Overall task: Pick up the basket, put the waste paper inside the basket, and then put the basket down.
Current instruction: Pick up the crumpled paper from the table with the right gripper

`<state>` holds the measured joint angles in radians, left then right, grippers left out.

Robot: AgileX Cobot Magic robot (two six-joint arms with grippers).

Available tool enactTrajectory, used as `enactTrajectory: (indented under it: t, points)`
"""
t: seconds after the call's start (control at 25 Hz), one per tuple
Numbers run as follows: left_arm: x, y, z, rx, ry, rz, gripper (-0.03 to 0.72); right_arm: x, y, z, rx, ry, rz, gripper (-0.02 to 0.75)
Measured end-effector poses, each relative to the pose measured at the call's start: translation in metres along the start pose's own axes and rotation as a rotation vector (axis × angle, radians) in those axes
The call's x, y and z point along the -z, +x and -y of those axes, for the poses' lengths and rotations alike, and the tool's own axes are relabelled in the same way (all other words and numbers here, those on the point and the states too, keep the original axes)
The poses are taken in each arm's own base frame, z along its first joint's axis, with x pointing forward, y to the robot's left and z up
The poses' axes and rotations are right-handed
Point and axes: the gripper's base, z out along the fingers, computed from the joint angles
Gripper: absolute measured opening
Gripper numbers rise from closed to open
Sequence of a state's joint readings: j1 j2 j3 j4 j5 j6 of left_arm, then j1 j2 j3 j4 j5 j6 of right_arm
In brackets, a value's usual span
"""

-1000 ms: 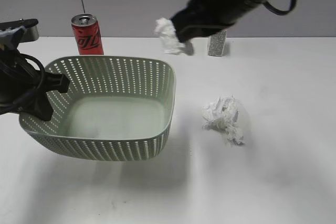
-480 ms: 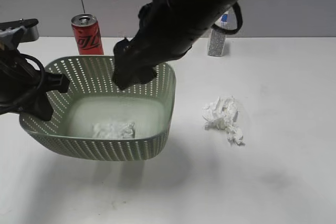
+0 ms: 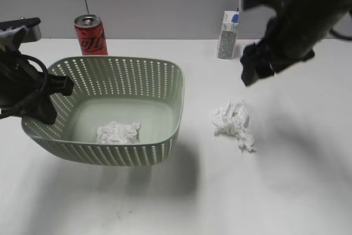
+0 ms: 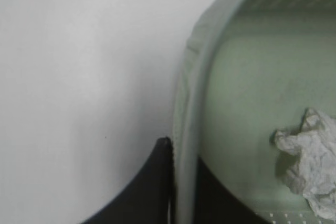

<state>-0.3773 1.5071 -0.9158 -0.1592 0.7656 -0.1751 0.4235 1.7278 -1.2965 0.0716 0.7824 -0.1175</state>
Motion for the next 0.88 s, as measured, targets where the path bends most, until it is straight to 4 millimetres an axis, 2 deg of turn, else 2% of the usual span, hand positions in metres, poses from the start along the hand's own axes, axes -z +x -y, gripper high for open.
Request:
enactTrajectory:
  t: [0.12, 0.24, 0.52, 0.6, 0.64, 0.72, 0.8, 0.88]
  points:
    - [0.000, 0.000, 0.000, 0.000, 0.000, 0.000, -0.001, -0.052, 0.036, 0.012, -0.050, 0.006, -0.107, 0.557]
    - [0.000, 0.000, 0.000, 0.000, 0.000, 0.000, -0.001, -0.084, 0.057, 0.010, -0.083, -0.012, -0.189, 0.557]
    - [0.000, 0.000, 0.000, 0.000, 0.000, 0.001, -0.001, -0.118, 0.067, 0.006, -0.123, -0.049, -0.231, 0.551]
    - [0.000, 0.000, 0.000, 0.000, 0.000, 0.002, -0.001, -0.123, 0.070, 0.007, -0.113, -0.048, -0.245, 0.526]
    - [0.000, 0.000, 0.000, 0.000, 0.000, 0.002, -0.001, -0.123, 0.069, 0.007, -0.108, -0.045, -0.242, 0.494]
    - [0.000, 0.000, 0.000, 0.000, 0.000, 0.002, -0.001, -0.123, 0.069, 0.007, -0.096, -0.040, -0.242, 0.379]
    - [0.000, 0.000, 0.000, 0.000, 0.000, 0.002, -0.001, -0.120, 0.069, 0.007, -0.093, -0.040, -0.238, 0.172]
    - [0.000, 0.000, 0.000, 0.000, 0.000, 0.002, -0.001, -0.110, 0.065, 0.007, -0.091, -0.039, -0.214, 0.050]
